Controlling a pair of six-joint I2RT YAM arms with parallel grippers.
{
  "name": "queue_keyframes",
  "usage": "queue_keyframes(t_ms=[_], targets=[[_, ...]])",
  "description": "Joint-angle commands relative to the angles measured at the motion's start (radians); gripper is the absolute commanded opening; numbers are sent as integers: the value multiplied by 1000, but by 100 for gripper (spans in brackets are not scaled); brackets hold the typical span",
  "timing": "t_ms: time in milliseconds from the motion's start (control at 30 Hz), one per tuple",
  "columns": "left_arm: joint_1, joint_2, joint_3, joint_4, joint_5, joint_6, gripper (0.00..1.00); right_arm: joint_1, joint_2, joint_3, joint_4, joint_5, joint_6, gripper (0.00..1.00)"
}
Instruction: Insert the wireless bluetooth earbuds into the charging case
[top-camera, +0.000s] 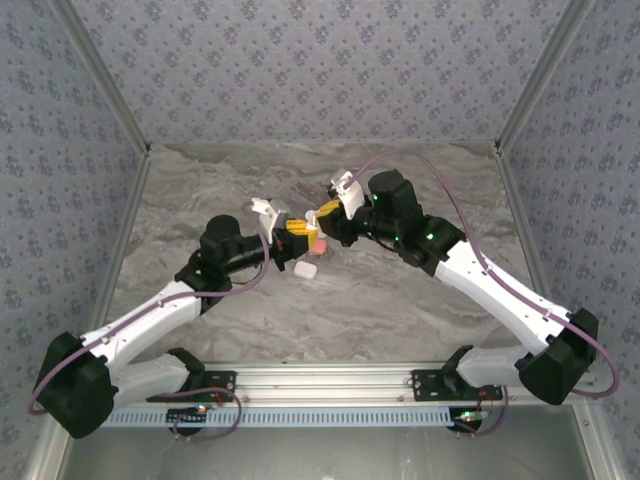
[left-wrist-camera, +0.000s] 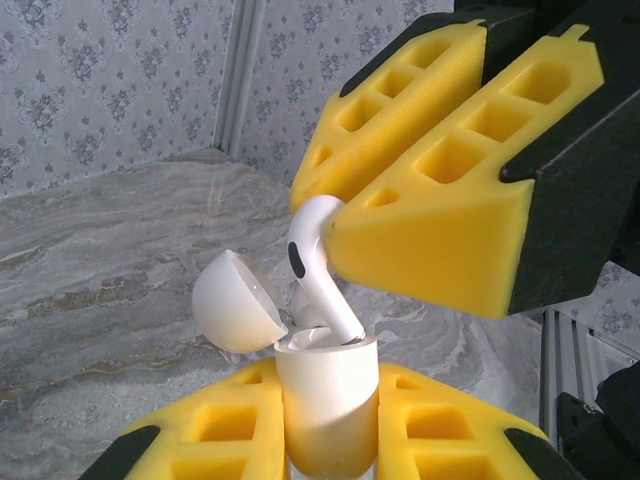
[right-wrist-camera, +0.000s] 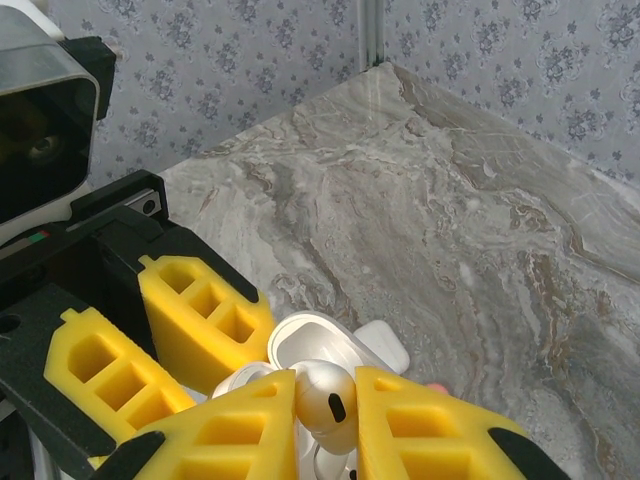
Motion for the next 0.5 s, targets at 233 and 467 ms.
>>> queue_keyframes(t_ms=[233, 467], targets=[[-7, -20, 12, 49, 19, 2, 5, 5, 24, 25, -43, -81, -2, 21], [-6, -20, 14, 50, 19, 2, 5, -45, 25, 27, -52, -210, 46, 28]])
